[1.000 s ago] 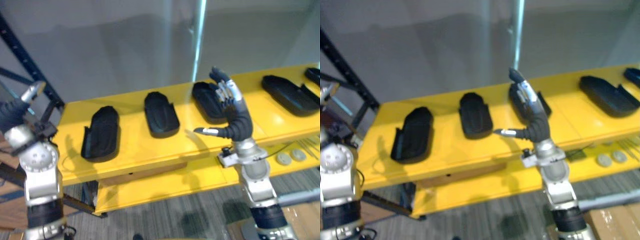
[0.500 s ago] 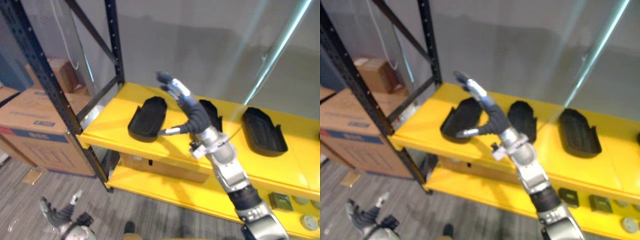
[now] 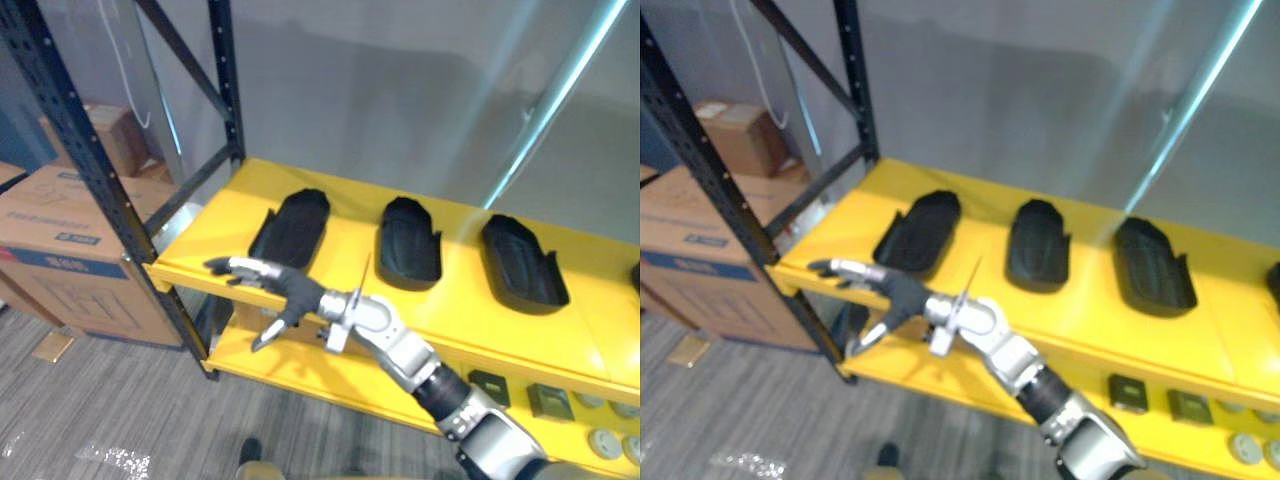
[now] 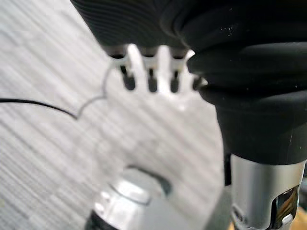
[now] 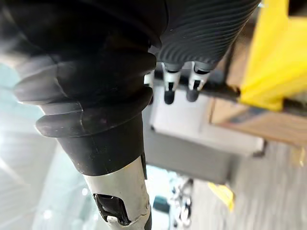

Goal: Walk over and take plastic housings, then place them on the shelf

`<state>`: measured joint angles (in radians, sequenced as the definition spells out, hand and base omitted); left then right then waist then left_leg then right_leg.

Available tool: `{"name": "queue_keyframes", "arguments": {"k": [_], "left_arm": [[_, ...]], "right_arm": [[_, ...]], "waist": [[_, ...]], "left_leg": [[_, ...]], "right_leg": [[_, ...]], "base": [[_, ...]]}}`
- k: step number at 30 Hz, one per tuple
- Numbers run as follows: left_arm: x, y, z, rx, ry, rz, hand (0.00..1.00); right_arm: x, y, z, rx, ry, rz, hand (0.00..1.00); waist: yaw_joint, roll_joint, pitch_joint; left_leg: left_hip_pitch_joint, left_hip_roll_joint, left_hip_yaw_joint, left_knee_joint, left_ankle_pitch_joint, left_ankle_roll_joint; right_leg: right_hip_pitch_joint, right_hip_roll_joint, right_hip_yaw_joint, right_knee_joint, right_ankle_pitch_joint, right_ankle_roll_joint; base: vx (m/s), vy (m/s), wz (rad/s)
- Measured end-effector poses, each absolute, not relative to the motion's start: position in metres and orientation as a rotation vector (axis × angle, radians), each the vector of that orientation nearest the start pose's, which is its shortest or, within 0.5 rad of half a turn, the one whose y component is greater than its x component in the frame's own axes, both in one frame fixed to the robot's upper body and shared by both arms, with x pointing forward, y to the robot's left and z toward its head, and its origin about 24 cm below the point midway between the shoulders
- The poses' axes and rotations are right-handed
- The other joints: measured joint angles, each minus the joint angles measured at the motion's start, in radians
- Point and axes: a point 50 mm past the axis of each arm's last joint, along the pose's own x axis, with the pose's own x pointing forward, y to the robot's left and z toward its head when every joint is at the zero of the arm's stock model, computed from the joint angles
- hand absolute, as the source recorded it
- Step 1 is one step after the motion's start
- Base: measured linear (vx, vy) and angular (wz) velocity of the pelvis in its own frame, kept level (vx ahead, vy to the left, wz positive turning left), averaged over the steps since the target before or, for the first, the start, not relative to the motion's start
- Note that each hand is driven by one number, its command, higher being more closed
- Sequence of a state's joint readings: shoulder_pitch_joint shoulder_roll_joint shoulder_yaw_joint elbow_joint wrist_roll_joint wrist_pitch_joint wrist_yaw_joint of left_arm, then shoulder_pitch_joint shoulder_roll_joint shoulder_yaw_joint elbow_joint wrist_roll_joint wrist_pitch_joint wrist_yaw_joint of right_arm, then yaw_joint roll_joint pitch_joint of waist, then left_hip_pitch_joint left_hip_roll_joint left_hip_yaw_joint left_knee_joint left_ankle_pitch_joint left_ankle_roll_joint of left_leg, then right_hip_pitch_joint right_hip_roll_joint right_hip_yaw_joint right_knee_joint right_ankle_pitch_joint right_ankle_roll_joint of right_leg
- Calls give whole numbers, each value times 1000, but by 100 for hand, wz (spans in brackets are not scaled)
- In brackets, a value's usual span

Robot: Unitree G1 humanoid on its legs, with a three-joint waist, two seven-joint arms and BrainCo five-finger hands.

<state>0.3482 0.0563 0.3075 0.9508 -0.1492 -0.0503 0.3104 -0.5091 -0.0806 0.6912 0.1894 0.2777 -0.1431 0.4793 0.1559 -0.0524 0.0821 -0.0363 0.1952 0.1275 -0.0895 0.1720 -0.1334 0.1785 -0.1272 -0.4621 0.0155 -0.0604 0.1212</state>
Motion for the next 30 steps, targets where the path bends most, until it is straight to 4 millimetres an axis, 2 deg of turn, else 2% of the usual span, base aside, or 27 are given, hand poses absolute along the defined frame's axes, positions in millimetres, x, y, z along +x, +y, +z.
{"name": "queue_keyframes", "arguments": {"k": [2, 6, 8, 11, 18, 23, 30], "left_arm": [[-9, 236, -158, -6, 1229, 808, 0], [-6, 240, -156, 34, 1221, 815, 0], [4, 241, -157, 36, 1201, 796, 0], [14, 240, -157, 19, 1176, 762, 0], [40, 234, -156, 50, 1125, 651, 0], [53, 230, -154, 52, 1083, 605, 0], [54, 228, -154, 47, 1082, 585, 0]], "right_arm": [[250, 40, 106, -104, -286, 1287, 0], [251, 43, 99, -144, -261, 1253, 0], [257, 43, 96, -184, -248, 1207, 0], [265, 42, 97, -233, -255, 1143, 0], [285, 29, 112, -251, -317, 976, 0], [297, 19, 113, -290, -324, 869, 0], [311, 7, 109, -298, -295, 787, 0]], "waist": [[4, 2, 11], [15, 4, 24], [27, 13, 53], [29, 21, 84], [31, 38, 136], [32, 44, 157], [34, 51, 168]], "left_leg": [[-2, 4, -3, 0, -1, -1], [-21, 5, -9, 0, -1, -2], [-26, 3, -12, 1, 3, 0], [-45, 2, -23, 4, 7, -6], [-59, -3, -38, 6, 12, -12], [-58, -7, -59, 6, 12, -11], [-49, -9, -64, 7, 11, -10]], "right_leg": [[-1, 4, -1, 0, -4, -3], [-17, 7, -5, 2, -8, -2], [-21, 7, -8, 11, -10, -4], [-39, 6, -11, 28, -15, -4], [-73, -14, -28, 111, -60, -1], [-81, -26, -37, 160, -98, 2], [-74, -31, -49, 183, -116, -1]], "base": [[13, -40, 2], [9, -16, 4], [35, -26, 5], [36, -20, 7], [22, -12, 9], [30, -32, 8], [3, -27, 5]]}}
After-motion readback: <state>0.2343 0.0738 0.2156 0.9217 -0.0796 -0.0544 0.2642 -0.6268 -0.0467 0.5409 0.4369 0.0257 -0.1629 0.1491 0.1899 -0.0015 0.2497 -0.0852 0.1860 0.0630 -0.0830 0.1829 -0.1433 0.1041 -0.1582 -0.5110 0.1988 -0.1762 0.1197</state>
